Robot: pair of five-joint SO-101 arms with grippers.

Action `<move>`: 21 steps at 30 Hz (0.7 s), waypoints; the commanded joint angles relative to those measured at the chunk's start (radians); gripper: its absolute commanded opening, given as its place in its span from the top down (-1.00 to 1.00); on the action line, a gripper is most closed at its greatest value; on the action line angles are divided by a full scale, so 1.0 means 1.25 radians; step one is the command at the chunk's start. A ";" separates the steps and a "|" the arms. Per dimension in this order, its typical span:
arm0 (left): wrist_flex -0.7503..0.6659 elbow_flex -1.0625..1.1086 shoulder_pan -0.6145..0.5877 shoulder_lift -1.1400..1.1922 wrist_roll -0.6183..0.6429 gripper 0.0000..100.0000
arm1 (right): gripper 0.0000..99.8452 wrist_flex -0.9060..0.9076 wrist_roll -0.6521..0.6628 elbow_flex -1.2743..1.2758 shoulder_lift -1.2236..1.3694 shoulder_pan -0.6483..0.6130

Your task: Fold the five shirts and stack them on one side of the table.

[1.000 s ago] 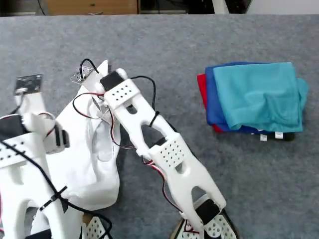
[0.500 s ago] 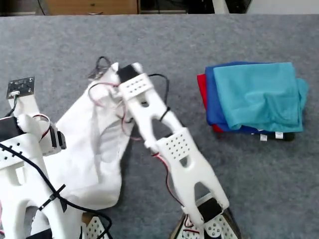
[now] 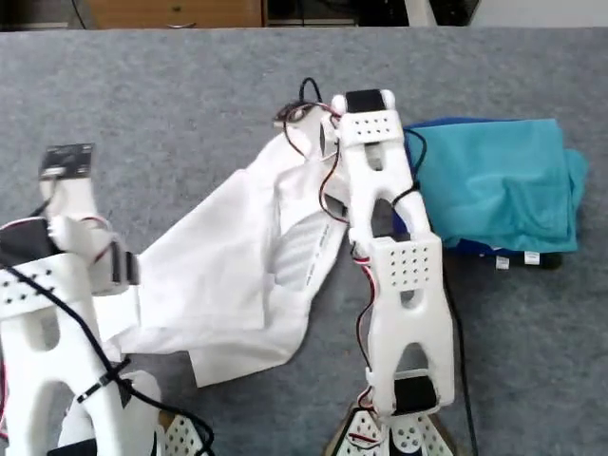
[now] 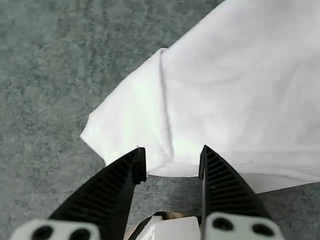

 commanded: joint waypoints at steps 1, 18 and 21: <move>-0.004 -0.007 0.172 -0.017 0.076 0.62 | 0.99 -0.029 0.016 0.033 -0.051 0.014; -0.335 0.292 0.610 -0.014 0.245 0.62 | 0.99 -0.076 -0.184 -0.074 0.069 0.052; -0.333 0.308 0.652 -0.014 0.284 0.62 | 0.99 -0.076 -0.187 -0.073 0.069 0.048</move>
